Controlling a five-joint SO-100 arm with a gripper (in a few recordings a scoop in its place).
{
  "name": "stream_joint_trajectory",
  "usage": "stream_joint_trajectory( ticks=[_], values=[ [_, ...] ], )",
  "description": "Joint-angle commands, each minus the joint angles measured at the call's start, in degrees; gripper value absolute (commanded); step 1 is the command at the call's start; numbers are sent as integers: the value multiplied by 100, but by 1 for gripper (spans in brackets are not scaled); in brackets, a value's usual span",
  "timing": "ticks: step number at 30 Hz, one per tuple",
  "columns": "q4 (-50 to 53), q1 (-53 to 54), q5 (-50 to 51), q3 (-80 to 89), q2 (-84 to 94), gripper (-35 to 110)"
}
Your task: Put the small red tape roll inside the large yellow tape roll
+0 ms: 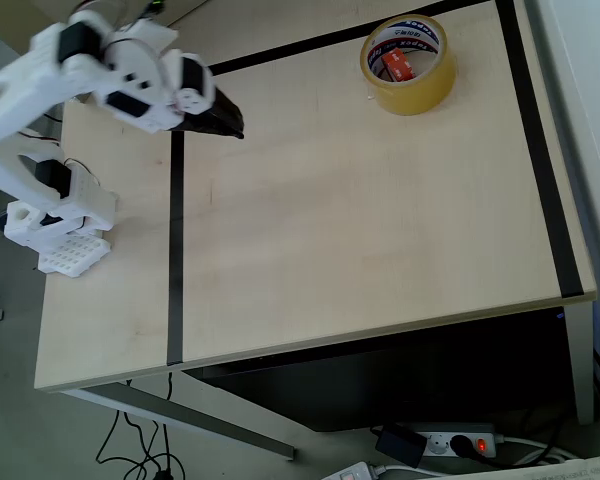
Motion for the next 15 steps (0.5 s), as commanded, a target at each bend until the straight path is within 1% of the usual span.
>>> stream_joint_trajectory(
  ticks=[1, 8, 15],
  values=[
    [-1310, -211, -88, 1767, 2083, 0],
    [-1951, -149, -79, 3428, 3226, 0],
    [-2197, 53, -79, 4535, 3894, 1]
  ],
)
